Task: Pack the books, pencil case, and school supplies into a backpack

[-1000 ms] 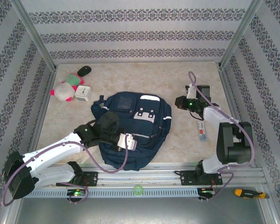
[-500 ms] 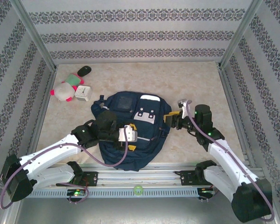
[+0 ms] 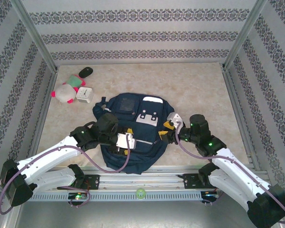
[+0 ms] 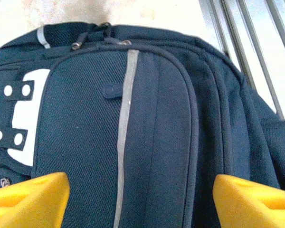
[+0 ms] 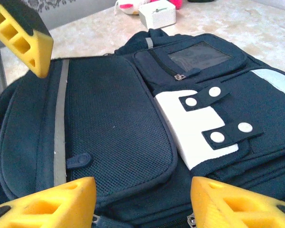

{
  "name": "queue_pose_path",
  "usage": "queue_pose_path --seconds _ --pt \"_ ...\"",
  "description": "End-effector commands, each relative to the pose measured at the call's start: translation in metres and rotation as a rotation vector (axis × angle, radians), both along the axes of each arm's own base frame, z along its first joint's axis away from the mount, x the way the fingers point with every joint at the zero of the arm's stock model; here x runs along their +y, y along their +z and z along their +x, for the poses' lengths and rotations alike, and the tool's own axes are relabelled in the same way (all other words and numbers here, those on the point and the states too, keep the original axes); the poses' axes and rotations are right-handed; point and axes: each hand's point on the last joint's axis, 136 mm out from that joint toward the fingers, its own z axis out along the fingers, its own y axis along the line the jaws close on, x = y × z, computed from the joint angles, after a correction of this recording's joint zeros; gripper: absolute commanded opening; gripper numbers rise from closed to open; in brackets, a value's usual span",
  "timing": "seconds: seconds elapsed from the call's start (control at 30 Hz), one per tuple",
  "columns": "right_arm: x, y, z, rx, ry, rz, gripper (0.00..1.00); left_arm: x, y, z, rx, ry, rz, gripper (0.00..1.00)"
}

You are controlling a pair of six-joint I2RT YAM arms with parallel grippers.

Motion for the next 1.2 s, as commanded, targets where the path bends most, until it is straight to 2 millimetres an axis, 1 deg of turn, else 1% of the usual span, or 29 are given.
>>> queue_pose_path --seconds 0.0,0.13,0.23,0.27,0.3,0.33,0.37,0.4,0.47,0.53,0.63,0.7,0.77,0.83,0.93,1.17 --pt "0.004 0.004 -0.004 -0.067 0.080 -0.071 0.55 0.019 -0.021 0.016 -0.087 -0.025 0.175 0.79" --pt "0.003 -0.001 -0.004 -0.061 0.098 -0.127 0.54 0.018 -0.027 0.040 -0.171 0.041 0.197 0.78" --pt "0.002 -0.005 -0.003 -0.062 0.104 -0.154 0.54 0.015 -0.035 0.049 -0.182 0.070 0.199 0.73" --pt "0.002 -0.005 -0.003 -0.064 0.105 -0.160 0.54 0.013 -0.035 0.051 -0.173 0.080 0.190 0.67" --pt "0.002 -0.006 -0.003 -0.068 0.107 -0.166 0.54 0.009 -0.032 0.051 -0.159 0.088 0.164 0.56" --pt "0.001 -0.006 -0.003 -0.071 0.108 -0.172 0.54 0.006 -0.027 0.052 -0.139 0.106 0.124 0.42" --pt "0.000 -0.007 -0.002 -0.079 0.109 -0.181 0.54 0.002 -0.017 0.052 -0.113 0.123 0.058 0.26" --pt "0.000 -0.007 -0.001 -0.088 0.109 -0.190 0.54 -0.002 -0.007 0.051 -0.085 0.138 -0.018 0.16" --pt "-0.001 -0.010 -0.001 -0.096 0.113 -0.204 0.54 -0.003 0.011 0.051 -0.034 0.163 -0.163 0.08" --pt "0.002 -0.012 -0.003 -0.093 0.141 -0.197 0.56 -0.002 0.027 0.051 0.007 0.172 -0.297 0.05" --pt "0.012 -0.010 -0.009 -0.070 0.212 -0.134 0.57 0.001 0.029 0.051 0.024 0.182 -0.388 0.03" --pt "0.017 -0.008 -0.008 -0.053 0.241 -0.100 0.58 0.002 0.027 0.052 0.031 0.186 -0.408 0.02" --pt "0.019 -0.011 -0.006 -0.033 0.255 -0.093 0.58 0.001 0.026 0.052 0.038 0.180 -0.417 0.01" --pt "0.019 -0.018 -0.001 -0.015 0.257 -0.108 0.58 0.001 0.029 0.053 0.030 0.173 -0.425 0.01" --pt "0.022 -0.022 0.004 0.002 0.276 -0.110 0.57 0.002 0.031 0.056 0.021 0.170 -0.432 0.01" --pt "0.027 -0.023 0.010 0.011 0.315 -0.118 0.57 0.002 0.032 0.054 0.024 0.149 -0.433 0.01"
